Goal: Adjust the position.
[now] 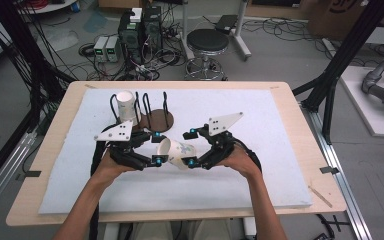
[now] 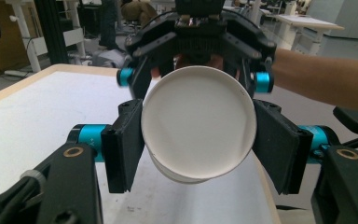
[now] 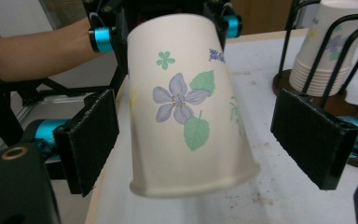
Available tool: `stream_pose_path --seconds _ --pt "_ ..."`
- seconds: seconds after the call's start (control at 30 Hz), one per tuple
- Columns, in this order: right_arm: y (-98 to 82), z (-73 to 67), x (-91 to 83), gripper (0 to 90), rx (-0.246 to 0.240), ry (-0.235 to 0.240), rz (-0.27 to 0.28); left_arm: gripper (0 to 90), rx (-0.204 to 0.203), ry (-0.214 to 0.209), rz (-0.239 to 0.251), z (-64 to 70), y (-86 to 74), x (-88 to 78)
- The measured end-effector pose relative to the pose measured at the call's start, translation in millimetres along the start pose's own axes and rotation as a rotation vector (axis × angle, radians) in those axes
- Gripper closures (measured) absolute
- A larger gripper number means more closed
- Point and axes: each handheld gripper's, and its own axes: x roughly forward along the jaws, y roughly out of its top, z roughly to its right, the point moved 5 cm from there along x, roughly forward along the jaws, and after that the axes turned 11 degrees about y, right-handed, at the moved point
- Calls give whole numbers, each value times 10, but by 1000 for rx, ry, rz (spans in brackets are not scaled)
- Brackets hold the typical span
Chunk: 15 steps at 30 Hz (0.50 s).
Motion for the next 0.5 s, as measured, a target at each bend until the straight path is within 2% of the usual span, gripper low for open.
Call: stream_pose_path --seconds 0.2,0.5 --pt "-18 -3 157 155 6 27 -33 367 6 -10 17 25 53 -2" --pt "-48 24 227 166 20 42 -48 367 9 -12 25 31 74 -3"
